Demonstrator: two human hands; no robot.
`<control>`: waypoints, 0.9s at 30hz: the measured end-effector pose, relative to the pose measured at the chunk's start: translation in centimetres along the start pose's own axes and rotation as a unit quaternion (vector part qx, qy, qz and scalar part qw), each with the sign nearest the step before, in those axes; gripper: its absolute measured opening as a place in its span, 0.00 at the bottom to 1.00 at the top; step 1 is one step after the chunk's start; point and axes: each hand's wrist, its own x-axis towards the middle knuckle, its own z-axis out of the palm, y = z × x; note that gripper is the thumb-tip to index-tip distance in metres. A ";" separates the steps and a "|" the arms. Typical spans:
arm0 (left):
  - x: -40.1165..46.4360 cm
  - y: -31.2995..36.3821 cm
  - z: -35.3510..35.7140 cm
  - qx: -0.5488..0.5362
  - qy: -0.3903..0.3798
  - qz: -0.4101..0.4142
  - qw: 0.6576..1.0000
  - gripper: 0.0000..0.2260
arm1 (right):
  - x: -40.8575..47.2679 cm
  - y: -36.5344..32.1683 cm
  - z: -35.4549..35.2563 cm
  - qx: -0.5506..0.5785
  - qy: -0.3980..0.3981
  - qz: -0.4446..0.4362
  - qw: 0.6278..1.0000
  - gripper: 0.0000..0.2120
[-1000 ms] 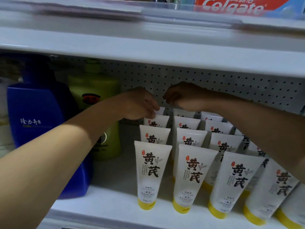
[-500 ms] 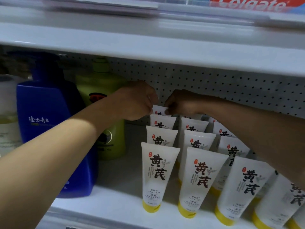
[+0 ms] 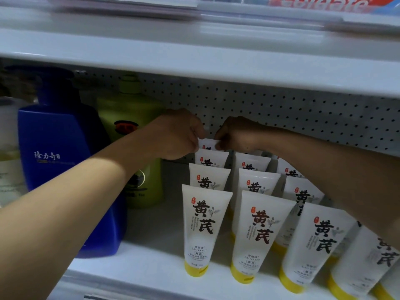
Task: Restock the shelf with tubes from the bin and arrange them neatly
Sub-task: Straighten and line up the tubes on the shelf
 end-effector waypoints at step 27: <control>-0.4 0.6 -0.4 0.033 0.001 0.012 0.999 0.13 | -3.1 3.0 -2.8 0.117 0.054 0.014 0.992 0.14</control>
